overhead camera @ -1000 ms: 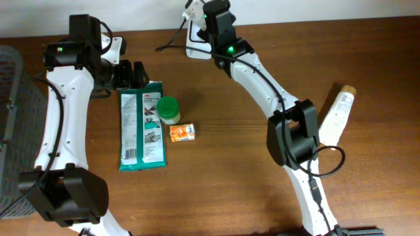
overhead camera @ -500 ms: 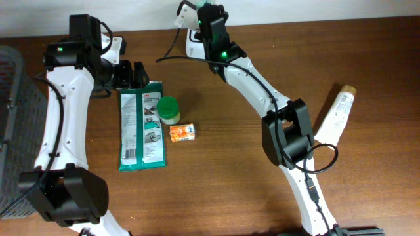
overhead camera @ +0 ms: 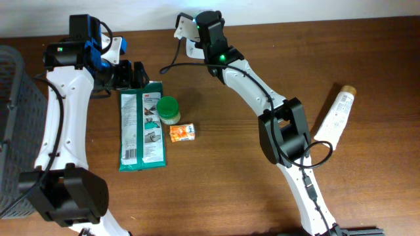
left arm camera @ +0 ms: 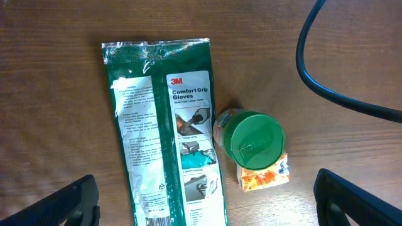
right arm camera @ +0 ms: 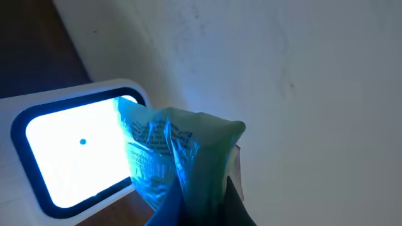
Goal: Scan the item barcode
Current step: 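Lift the mint-green packet and hold it over the white scanner, then carry the mint-green packet right and set it beside the white tube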
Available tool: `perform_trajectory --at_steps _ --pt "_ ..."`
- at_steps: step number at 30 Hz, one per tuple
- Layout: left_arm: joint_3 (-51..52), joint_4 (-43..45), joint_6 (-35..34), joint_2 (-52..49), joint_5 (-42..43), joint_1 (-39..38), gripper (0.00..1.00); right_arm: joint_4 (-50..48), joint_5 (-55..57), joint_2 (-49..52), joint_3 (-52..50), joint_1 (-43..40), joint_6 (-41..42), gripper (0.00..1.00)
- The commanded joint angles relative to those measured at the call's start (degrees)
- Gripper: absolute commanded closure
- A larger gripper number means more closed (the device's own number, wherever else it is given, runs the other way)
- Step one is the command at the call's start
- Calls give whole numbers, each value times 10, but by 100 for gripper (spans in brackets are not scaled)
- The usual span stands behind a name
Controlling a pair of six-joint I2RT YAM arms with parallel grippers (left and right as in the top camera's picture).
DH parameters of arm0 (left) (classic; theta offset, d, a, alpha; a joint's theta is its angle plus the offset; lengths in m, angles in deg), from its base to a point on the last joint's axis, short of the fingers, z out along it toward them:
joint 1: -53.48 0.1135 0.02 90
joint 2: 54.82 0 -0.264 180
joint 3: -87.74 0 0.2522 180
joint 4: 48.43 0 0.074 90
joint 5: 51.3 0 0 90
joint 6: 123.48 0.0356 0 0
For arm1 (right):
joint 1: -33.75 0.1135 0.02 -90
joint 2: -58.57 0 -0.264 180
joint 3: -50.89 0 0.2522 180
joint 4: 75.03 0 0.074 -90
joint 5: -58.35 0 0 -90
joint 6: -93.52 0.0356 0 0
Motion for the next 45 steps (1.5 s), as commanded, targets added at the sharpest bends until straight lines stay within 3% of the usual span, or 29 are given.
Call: perform_trajectory --at_steps 1,11,16,22,29,36,40,45 --pt "-3 1 10 -3 2 3 1 -6 -1 2 -5 3 -34 96" --pt "-3 1 10 -3 2 3 1 -55 1 -7 -5 2 -18 96" --pt "-3 1 10 -3 2 3 1 -14 -1 -49 -5 -5 141 96" --pt "-3 1 10 -3 2 3 1 169 -23 -145 -5 -10 311 96" --pt "-3 1 10 -3 2 3 1 511 -131 -269 -5 -49 614 96" --pt "-3 1 10 -3 2 3 1 762 -170 -254 -9 -167 708 96" --pt "-3 1 10 -3 2 3 1 801 -170 -233 -60 -240 726 96" --pt "-3 1 10 -3 2 3 1 753 -192 -232 -189 -320 743 96"
